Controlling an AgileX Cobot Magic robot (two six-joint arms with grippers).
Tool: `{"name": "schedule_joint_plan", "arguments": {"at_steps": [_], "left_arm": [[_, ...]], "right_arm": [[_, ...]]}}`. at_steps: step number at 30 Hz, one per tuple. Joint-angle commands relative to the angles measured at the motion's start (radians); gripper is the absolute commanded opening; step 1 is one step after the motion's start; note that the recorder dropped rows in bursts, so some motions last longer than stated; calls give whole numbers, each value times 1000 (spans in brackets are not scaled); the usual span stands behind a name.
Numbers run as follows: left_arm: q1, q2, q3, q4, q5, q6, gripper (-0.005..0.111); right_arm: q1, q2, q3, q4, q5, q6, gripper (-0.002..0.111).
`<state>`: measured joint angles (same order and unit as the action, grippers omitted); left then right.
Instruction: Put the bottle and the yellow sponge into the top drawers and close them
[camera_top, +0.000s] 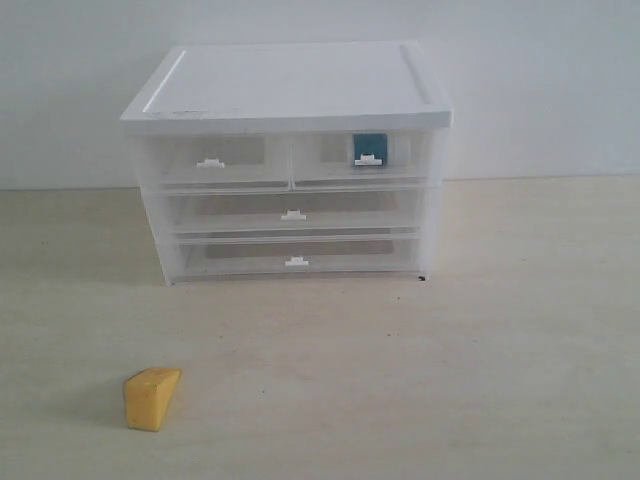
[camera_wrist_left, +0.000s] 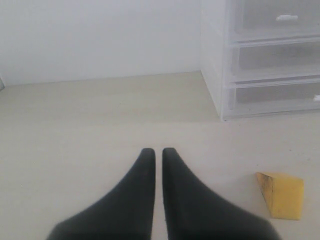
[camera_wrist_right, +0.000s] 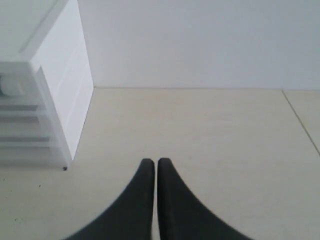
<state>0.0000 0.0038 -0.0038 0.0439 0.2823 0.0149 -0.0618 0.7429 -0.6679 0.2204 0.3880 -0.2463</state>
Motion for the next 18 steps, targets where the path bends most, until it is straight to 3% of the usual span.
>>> {"name": "schedule_joint_plan", "arguments": {"at_steps": [1,7,18], "left_arm": [[2,-4,4,-9,-5,1,4],[2,-4,4,-9,-5,1,4],[2,-4,4,-9,-3,1,4]], "right_arm": [[-8,-111,101,28,-129,1,0],[-8,-228,197,28,-141,1,0],[-8,-273,203,25,-114,-3,0]]}}
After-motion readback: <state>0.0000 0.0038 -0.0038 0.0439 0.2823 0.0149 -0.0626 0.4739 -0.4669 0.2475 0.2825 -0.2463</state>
